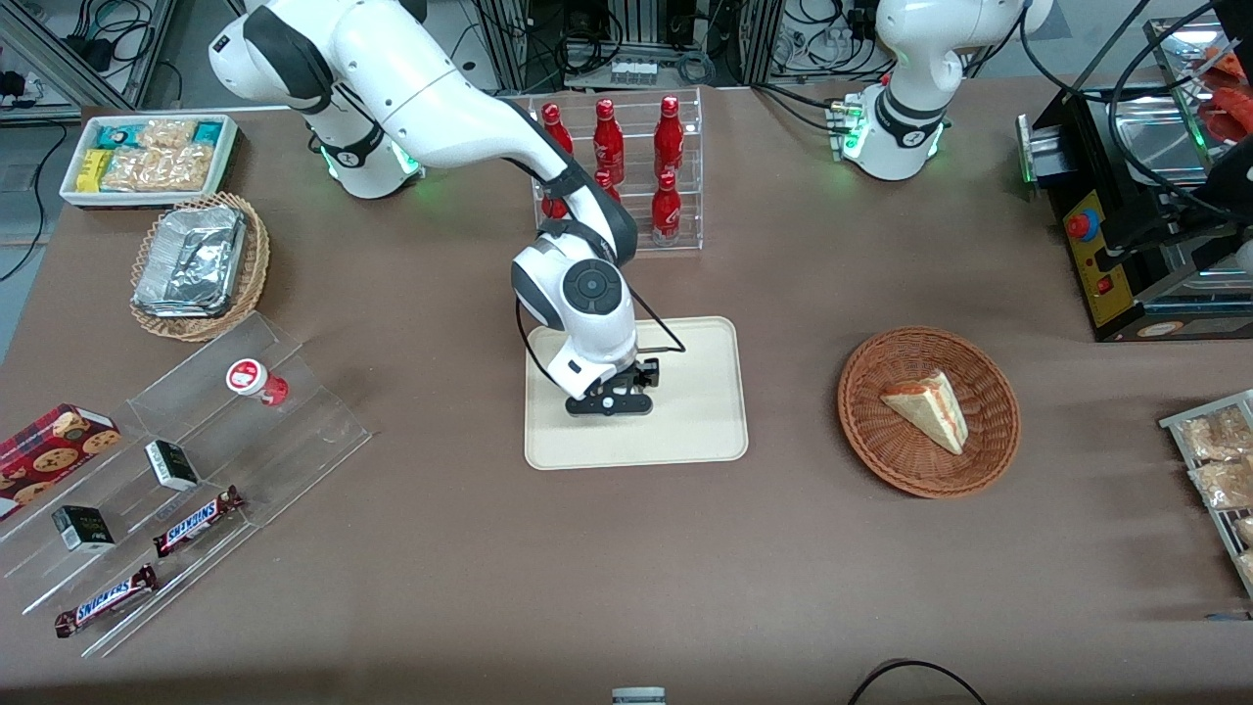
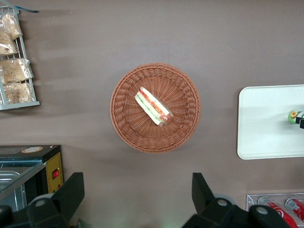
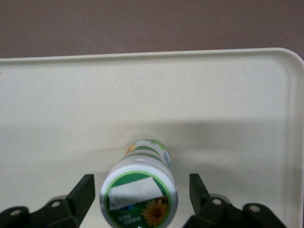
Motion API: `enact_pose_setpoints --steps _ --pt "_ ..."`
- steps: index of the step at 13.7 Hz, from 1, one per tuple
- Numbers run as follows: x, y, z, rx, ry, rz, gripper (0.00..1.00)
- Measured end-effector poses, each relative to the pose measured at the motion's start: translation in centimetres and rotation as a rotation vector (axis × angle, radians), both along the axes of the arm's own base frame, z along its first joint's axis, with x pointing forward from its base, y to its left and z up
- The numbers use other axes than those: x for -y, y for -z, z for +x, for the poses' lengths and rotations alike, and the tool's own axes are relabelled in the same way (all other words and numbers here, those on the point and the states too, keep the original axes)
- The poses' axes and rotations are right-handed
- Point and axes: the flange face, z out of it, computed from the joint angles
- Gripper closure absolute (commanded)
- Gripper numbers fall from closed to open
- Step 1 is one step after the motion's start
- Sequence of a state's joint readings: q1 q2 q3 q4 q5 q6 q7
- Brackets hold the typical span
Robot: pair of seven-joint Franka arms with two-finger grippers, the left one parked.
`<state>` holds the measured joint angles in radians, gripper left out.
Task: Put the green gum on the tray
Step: 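Open the right gripper to release the canister upright on the tray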
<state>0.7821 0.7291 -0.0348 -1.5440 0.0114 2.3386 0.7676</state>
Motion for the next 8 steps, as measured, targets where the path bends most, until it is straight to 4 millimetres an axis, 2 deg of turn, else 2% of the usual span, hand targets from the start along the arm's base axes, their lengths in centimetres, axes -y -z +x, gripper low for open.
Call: enact_pose_setpoints --steps 8 --pt "-0.23 -0.45 0.26 0.035 -0.037 -0.017 0.00"
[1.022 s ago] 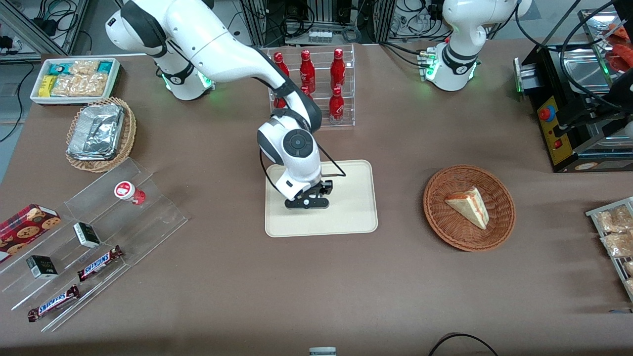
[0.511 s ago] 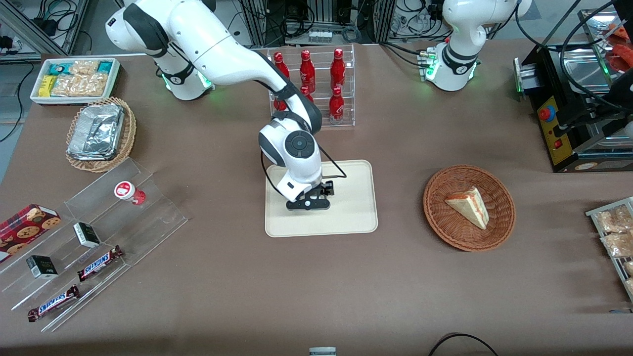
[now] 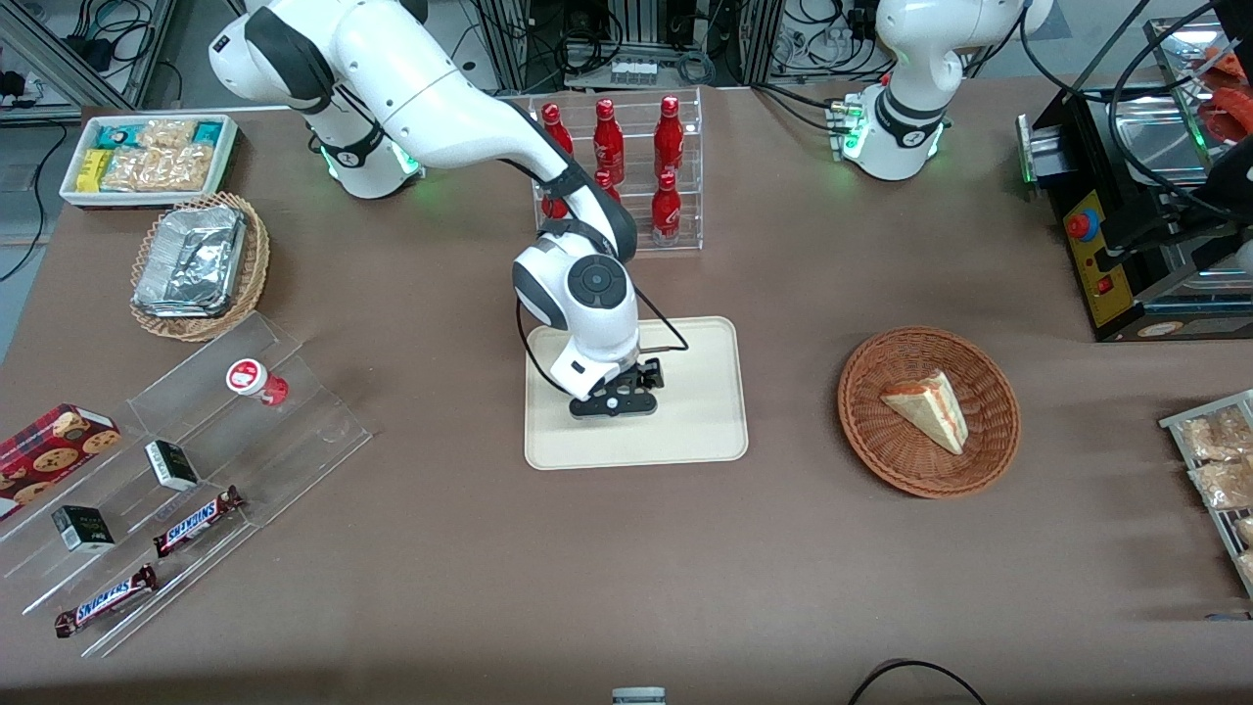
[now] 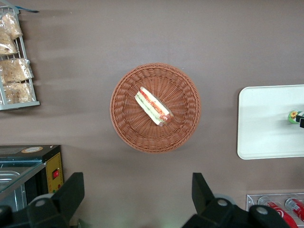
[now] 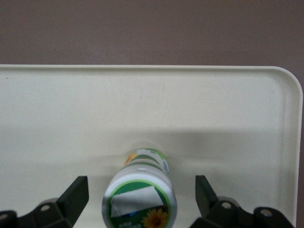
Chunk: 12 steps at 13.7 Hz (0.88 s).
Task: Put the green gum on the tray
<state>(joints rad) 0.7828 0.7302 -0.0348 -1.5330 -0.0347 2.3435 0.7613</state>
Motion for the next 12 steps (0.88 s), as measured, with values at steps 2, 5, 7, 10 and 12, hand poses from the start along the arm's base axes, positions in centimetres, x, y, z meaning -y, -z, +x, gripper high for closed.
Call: enact_pose_setpoints --steps 2,5,7,10,12 --pt "-0.1 -0.4 0.1 0.005 0.000 0.004 0.00" --pt "0.2 -3.5 0.7 0.007 -0.011 -0.003 0.00" --pt "1.1 -6.9 0.8 -0.007 -0.032 -0.022 0.00" --pt "4.2 -11.9 1.3 -0.063 -0.076 -0.076 0.00" --pt "7.2 -14.9 2.3 -0.093 -0.109 -0.097 0.00"
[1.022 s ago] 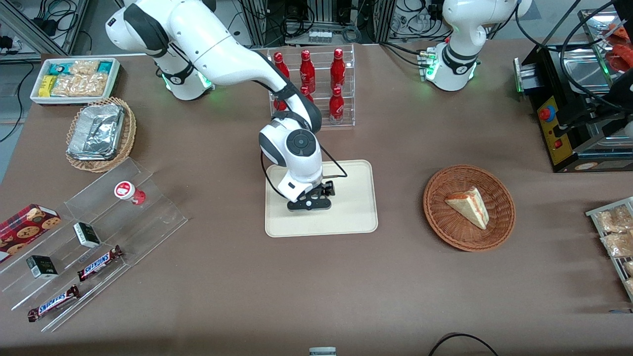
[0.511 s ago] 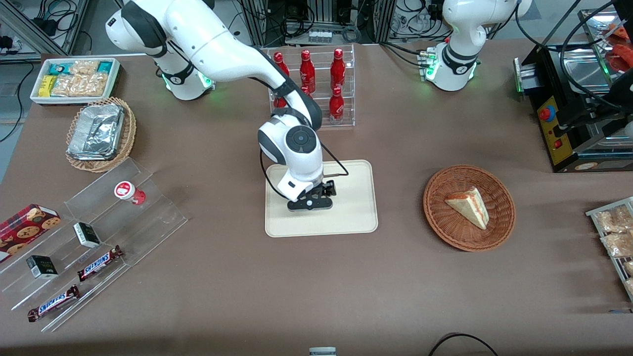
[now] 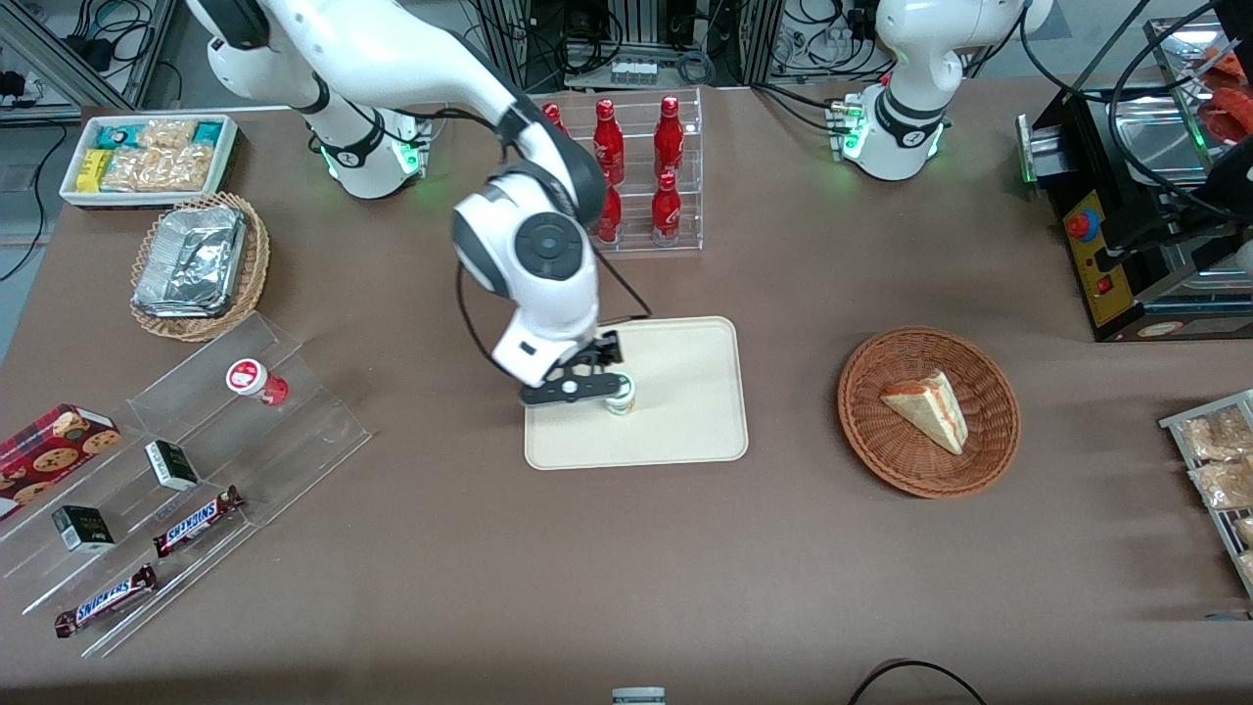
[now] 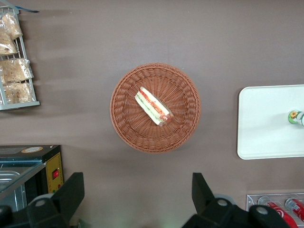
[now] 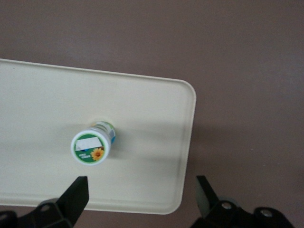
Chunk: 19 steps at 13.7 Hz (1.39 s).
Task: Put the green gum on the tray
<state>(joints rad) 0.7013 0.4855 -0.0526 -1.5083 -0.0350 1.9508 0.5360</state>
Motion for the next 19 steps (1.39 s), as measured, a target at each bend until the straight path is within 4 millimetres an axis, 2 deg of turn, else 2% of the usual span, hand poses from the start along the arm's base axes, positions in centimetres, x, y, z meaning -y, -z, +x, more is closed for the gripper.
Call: enact_pose_setpoints --steps 2,6,10,13,19 --pt "3.1 -2.3 1.1 -0.027 -0.031 -0.013 0.00" --pt "10.5 -4.9 3.7 -0.112 -0.080 0.024 0.00" --pt "22.0 -7.5 6.4 -0.134 -0.044 0.081 0.00" --pt "28.8 -8.7 6.7 -0.127 0.045 0.094 0.00" --pt "38.5 -10.2 5.1 -0.094 0.147 0.115 0.00"
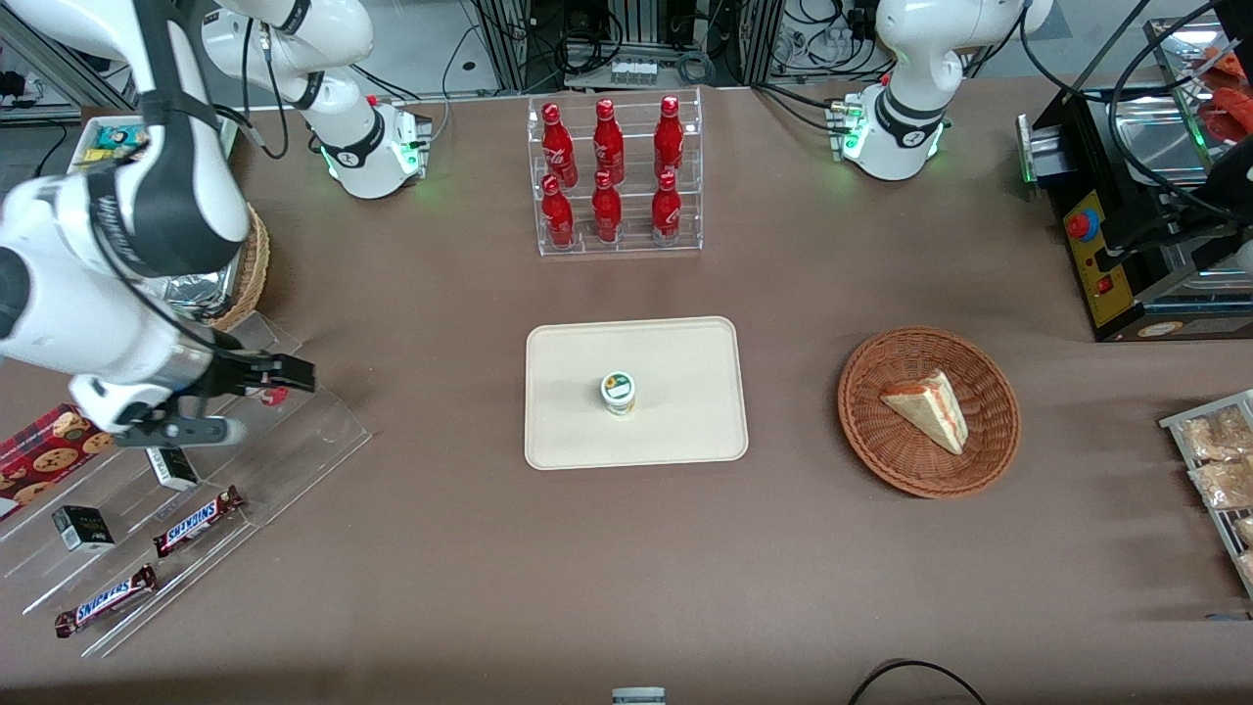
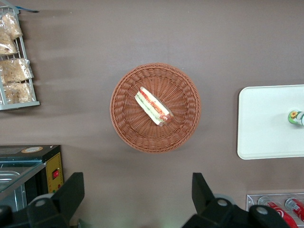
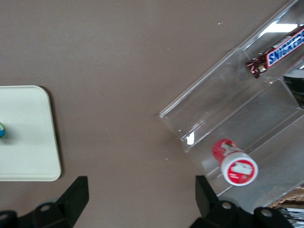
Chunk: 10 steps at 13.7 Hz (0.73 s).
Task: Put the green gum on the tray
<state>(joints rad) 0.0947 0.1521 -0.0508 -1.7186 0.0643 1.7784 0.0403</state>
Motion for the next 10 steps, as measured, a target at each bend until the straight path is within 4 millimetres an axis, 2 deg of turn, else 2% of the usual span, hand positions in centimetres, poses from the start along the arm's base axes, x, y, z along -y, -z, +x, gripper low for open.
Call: enact_pose_setpoints --steps 2,4,10 --pt "3.4 -1.1 -0.8 0.017 0.011 0.006 0.00" --pt "5.7 -2.5 -1.6 0.036 0.026 0.009 0.00" --pt "5.9 -5.9 -4.7 -0.012 0.020 0.015 0.00"
